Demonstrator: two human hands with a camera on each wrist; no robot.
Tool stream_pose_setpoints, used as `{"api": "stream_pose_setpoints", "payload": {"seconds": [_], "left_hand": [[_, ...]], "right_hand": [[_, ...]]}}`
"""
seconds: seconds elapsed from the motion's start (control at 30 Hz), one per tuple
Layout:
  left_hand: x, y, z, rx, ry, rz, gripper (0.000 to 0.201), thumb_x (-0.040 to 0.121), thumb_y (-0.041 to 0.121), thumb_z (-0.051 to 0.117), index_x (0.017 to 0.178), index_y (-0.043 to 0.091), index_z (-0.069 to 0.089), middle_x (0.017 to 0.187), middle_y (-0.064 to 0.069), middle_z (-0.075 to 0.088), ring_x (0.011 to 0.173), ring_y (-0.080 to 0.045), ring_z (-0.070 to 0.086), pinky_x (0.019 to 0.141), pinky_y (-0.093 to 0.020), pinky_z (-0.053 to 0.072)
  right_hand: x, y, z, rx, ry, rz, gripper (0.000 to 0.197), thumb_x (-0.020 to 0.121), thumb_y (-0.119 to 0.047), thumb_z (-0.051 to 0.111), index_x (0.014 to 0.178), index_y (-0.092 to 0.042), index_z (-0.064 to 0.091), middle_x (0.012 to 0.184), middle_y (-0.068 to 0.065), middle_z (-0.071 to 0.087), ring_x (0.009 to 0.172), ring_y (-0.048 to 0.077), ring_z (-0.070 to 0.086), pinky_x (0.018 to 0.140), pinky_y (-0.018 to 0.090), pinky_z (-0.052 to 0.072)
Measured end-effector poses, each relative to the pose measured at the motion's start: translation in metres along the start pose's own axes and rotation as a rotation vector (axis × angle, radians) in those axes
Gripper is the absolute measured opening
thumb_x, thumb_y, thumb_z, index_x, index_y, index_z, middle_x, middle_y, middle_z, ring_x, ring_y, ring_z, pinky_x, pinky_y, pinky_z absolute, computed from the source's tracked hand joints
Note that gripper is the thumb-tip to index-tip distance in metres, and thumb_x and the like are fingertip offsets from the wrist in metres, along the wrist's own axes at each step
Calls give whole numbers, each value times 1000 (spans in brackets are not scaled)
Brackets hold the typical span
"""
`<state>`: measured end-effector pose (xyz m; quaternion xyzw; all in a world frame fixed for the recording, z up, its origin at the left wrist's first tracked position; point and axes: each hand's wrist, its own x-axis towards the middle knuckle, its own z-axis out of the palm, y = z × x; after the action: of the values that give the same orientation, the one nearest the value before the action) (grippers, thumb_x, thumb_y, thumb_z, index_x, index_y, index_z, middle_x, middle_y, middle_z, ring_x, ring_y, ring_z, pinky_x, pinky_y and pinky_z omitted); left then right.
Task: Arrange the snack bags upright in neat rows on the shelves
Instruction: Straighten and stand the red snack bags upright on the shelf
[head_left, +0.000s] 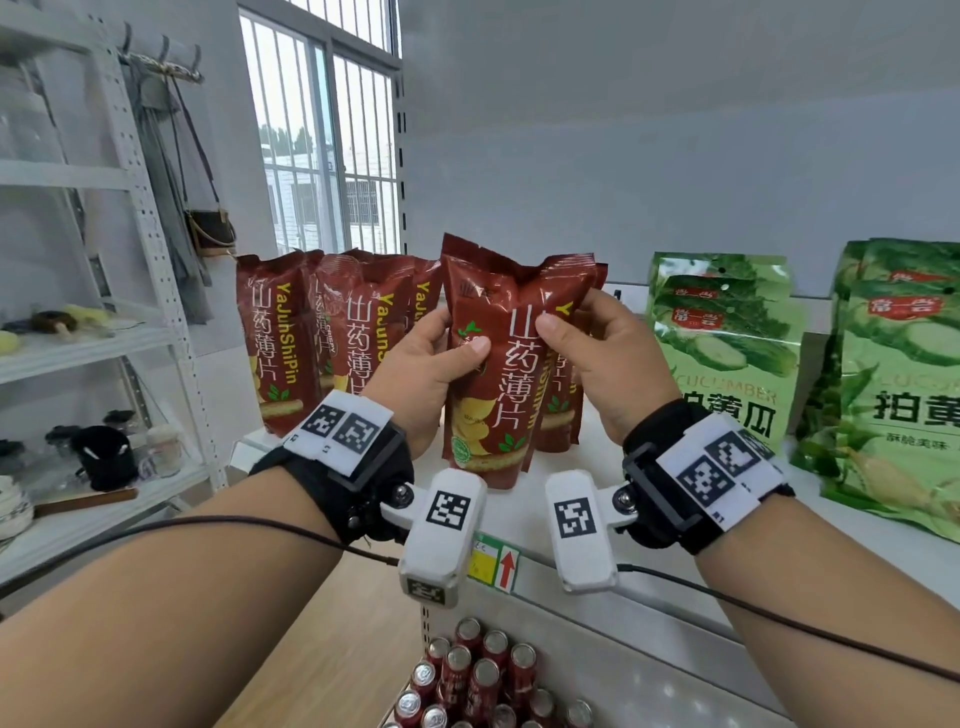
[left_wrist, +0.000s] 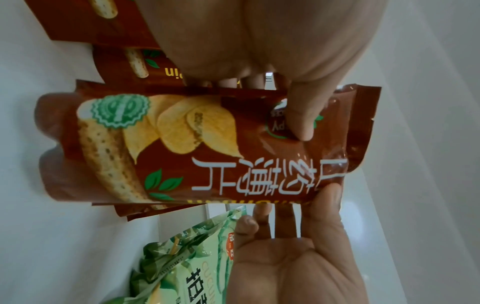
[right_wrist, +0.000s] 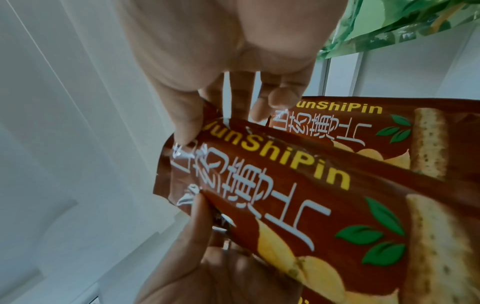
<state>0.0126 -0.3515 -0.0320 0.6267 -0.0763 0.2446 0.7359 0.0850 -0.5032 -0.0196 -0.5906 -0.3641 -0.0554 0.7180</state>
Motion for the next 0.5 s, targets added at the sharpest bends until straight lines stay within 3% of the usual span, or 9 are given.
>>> {"api": "stream_pose_setpoints", "payload": {"seconds": [0.2, 0.4, 0.5], "left_hand": [[0, -4, 1, -14, -17, -15, 30, 94, -1, 47, 113, 19, 57, 94, 3, 74, 83, -11, 71, 67, -27, 57], [1, -8, -2, -34, -33, -18, 32, 94, -2, 45, 115, 20, 56, 91, 4, 75, 80, -10, 71, 64, -25, 56], [3, -10, -3, -29, -28, -16, 31, 94, 0, 46, 113, 22, 57, 91, 5, 75, 82, -10, 71, 64, -25, 57]], "right_hand": [[0, 4, -1, -2, 32, -5, 13, 83, -11, 67, 80, -24, 69, 76, -10, 73, 74, 9, 69, 67, 25, 54], [0, 7, 1, -5, 43, 18, 9, 83, -12, 68, 83, -21, 69, 83, -3, 72, 81, 17, 68, 76, 35, 55], [0, 8, 0, -13, 16, 10, 9, 83, -14, 67, 83, -23, 68, 80, -8, 70, 77, 8, 67, 69, 24, 53]]}}
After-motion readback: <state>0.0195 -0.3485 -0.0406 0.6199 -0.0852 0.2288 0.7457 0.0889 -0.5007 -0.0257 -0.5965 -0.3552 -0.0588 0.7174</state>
